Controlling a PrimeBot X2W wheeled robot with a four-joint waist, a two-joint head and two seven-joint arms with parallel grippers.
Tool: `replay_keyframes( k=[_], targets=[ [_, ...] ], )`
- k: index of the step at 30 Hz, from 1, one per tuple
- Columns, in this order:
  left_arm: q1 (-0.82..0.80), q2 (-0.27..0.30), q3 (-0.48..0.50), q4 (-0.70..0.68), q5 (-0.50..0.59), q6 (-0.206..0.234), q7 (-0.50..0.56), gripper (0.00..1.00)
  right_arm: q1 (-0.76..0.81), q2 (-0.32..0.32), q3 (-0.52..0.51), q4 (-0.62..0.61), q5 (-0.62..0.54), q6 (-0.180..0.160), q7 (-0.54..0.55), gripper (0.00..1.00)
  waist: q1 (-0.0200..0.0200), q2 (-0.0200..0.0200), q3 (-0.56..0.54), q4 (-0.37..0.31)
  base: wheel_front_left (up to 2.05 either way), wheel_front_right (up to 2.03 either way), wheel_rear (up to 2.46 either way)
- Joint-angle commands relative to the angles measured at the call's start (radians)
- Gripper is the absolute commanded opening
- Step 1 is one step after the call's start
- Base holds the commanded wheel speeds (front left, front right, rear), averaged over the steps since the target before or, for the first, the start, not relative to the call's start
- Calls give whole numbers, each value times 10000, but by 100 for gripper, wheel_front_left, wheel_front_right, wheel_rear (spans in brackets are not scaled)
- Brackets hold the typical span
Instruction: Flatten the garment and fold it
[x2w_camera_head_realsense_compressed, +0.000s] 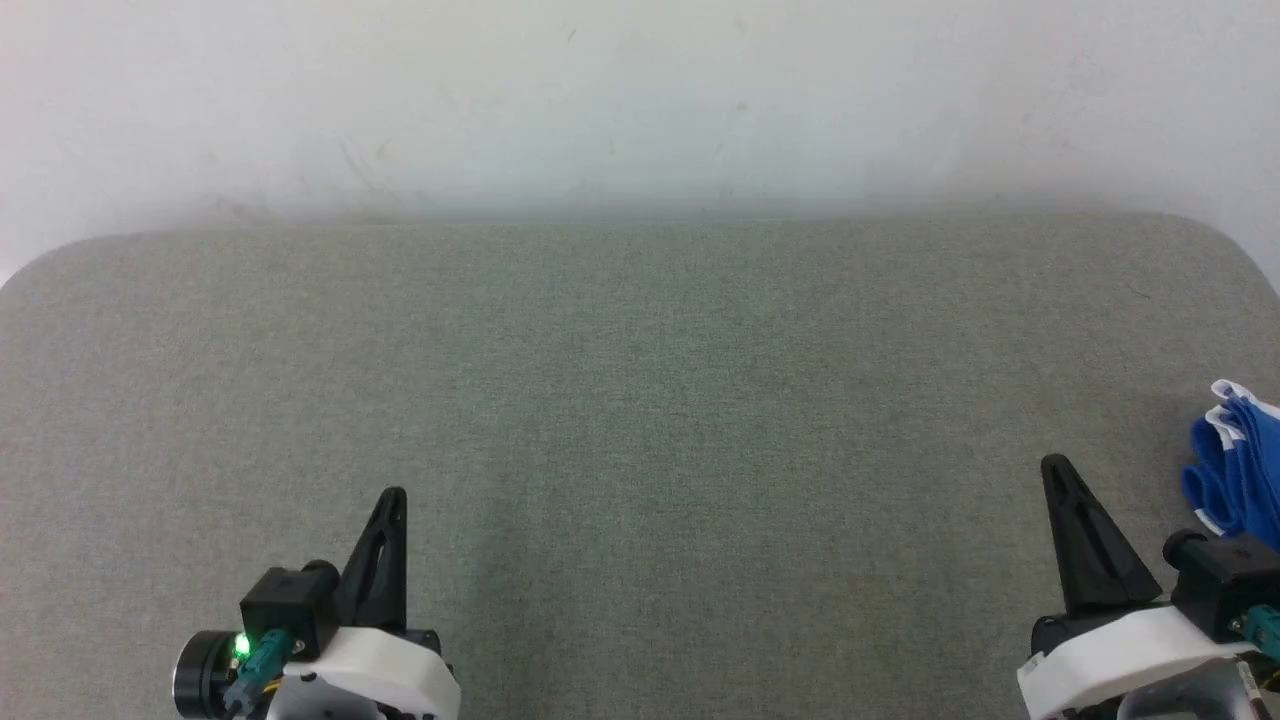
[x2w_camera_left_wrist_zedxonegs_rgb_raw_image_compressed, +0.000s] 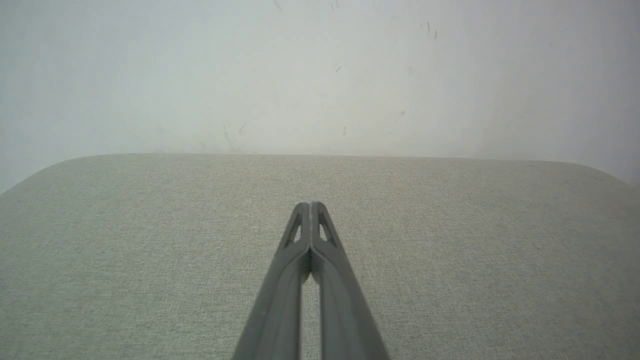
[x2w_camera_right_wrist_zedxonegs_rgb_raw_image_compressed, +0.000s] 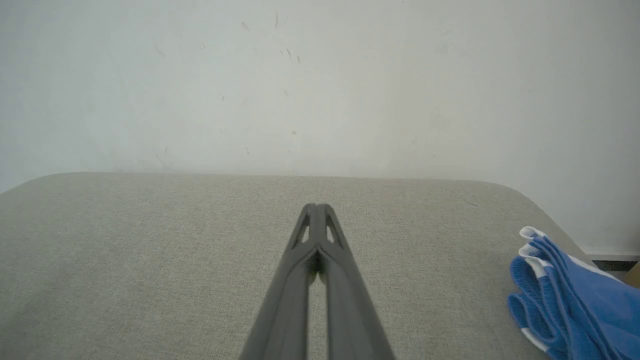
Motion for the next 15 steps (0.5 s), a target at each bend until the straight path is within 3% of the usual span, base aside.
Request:
replay_keyframes(
  k=[1,15],
  targets=[
    [-32,-58,67,-82,132,-33,46,0,-121,10,37,60,-86,-2,15,0,0,-1,-6,-3,0,0,0],
    [-58,-185,196,-221,388,-54,291,0,-278,15,98,264,-261,-3,25,0,0,-1,-55,-32,0,0,0]
  ],
)
